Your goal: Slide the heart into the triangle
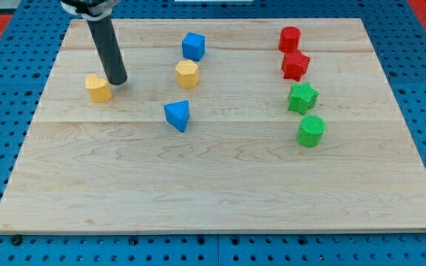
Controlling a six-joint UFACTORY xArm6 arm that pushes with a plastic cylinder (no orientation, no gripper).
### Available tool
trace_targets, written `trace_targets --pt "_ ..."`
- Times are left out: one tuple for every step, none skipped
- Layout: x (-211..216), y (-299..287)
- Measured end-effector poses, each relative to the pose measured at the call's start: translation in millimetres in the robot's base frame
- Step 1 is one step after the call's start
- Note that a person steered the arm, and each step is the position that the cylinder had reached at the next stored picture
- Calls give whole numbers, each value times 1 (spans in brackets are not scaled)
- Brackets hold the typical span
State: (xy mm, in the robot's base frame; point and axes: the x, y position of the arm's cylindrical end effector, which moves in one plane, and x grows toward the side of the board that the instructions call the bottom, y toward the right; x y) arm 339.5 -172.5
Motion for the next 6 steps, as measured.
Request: trace_targets --pt "-12 -34" --pt "-1 -55" --pt "21 -53" --pt "41 -43" --pt "43 3" --pt "43 49"
